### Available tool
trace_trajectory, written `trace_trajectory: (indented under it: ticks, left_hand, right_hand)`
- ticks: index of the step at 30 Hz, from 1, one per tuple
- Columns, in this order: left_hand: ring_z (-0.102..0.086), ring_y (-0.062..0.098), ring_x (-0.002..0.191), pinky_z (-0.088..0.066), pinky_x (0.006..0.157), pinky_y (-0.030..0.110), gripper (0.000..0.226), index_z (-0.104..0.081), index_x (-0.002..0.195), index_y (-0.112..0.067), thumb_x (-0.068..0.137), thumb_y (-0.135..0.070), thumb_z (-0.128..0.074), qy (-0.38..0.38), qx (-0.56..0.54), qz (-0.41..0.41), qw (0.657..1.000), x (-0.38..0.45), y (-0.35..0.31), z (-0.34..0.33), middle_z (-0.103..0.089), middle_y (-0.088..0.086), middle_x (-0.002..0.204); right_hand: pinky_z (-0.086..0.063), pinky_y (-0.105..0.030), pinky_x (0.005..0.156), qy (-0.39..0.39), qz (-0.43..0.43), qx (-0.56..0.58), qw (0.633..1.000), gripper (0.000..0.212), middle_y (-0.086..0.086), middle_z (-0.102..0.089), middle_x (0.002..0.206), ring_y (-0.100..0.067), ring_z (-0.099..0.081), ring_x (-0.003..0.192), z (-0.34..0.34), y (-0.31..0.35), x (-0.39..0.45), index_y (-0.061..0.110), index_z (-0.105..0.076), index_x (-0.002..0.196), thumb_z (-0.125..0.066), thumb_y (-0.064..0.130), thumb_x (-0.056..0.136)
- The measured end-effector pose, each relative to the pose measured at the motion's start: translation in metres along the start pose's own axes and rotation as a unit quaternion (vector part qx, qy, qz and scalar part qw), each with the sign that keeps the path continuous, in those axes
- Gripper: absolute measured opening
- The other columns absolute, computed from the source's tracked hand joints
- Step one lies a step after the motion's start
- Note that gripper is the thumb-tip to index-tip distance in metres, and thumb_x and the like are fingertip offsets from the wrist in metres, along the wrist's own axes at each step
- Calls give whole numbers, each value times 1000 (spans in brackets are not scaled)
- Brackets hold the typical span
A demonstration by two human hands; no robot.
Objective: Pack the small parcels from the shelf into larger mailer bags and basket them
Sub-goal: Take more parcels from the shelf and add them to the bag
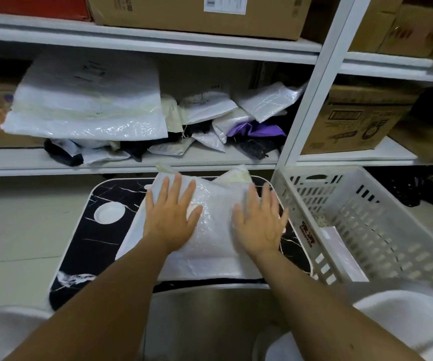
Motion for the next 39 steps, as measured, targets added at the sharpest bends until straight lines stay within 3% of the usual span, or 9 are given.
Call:
trace_trajectory:
  ticks: [3, 7, 11, 17, 20, 23, 27, 30, 39]
  left_hand:
    - [-3, 29, 149, -10, 113, 61, 72, -11, 152, -36, 87, -64, 0, 22, -15, -34, 999, 5, -8, -13, -5, 1, 162]
    - [1, 33, 148, -14, 112, 60, 90, -2, 152, -38, 74, -65, 33, 114, 45, -61, 991, -10, 1, -44, 2, 1, 162]
    - [-36, 40, 137, -39, 96, 65, 65, -39, 144, -30, 98, -57, -2, 156, 59, -51, 985, -30, 10, -69, -37, 9, 152]
    - [-3, 31, 148, -15, 114, 58, 70, -7, 151, -34, 89, -61, 14, 162, 46, -59, 984, -30, 12, -76, -1, 1, 160]
    - [-38, 28, 138, -36, 105, 47, 65, -38, 144, -26, 95, -53, -6, 143, 36, -39, 988, -23, 5, -61, -36, 5, 152]
    - [-64, 26, 97, -47, 79, 36, 36, -44, 124, -16, 101, -36, -24, 63, 23, -8, 998, 1, -4, -46, -64, 4, 111]
    - [-49, 27, 114, -45, 91, 38, 52, -33, 139, -18, 96, -47, -40, 38, 89, 1, 995, 42, -1, -36, -47, 10, 127]
    - [-7, 37, 146, -11, 112, 60, 64, -13, 150, -31, 94, -59, -24, 82, 143, -16, 986, 48, 4, -50, -9, 15, 159]
    - [14, 34, 146, -2, 112, 65, 70, 14, 151, -29, 93, -63, -4, 237, 89, 30, 967, 47, 20, -91, 19, 4, 159]
  right_hand:
    - [11, -55, 113, 56, 159, -15, 986, 59, 5, 11, 162, -22, 14, 149, -18, 26, -1, 38, 0, 153, -14, 55, 99]
    - [3, -61, 115, 205, 165, -11, 965, 54, 6, 10, 163, -25, 13, 149, -57, 16, -7, 43, -2, 152, -12, 54, 100]
    - [1, -61, 114, 229, 180, -70, 954, 63, 6, 14, 162, -28, 16, 148, -80, 4, -19, 44, 3, 151, 2, 62, 91]
    - [-5, -59, 114, 244, 174, -85, 950, 67, 5, 12, 162, -28, 12, 149, -87, 5, -18, 44, 4, 150, 7, 64, 86]
    - [-27, -53, 105, 208, 169, -110, 957, 68, -1, -28, 156, -32, -28, 140, -84, 11, -14, 37, -28, 144, 3, 63, 90]
    - [-39, -38, 83, 54, 182, -93, 977, 43, -3, -67, 93, -25, -63, 84, -73, 26, 6, 21, -52, 110, -22, 47, 97]
    - [-31, -45, 100, -17, 175, -76, 981, 37, -4, -57, 120, -22, -51, 111, -59, 42, 54, 22, -50, 125, -39, 44, 97]
    - [-3, -61, 112, 103, 203, -108, 968, 58, -4, -10, 161, -29, -3, 149, -71, 45, 69, 35, -18, 151, -29, 55, 98]
    - [4, -67, 111, 276, 166, -144, 936, 57, 1, 15, 162, -36, 17, 146, -113, 34, 62, 43, 2, 152, -6, 60, 98]
Point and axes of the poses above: each hand's wrist, its own x-axis towards the middle knuckle, its own z-axis out of the back of the hand, y = z × x, the point moved 1 cm from there along x, towards the middle knuckle
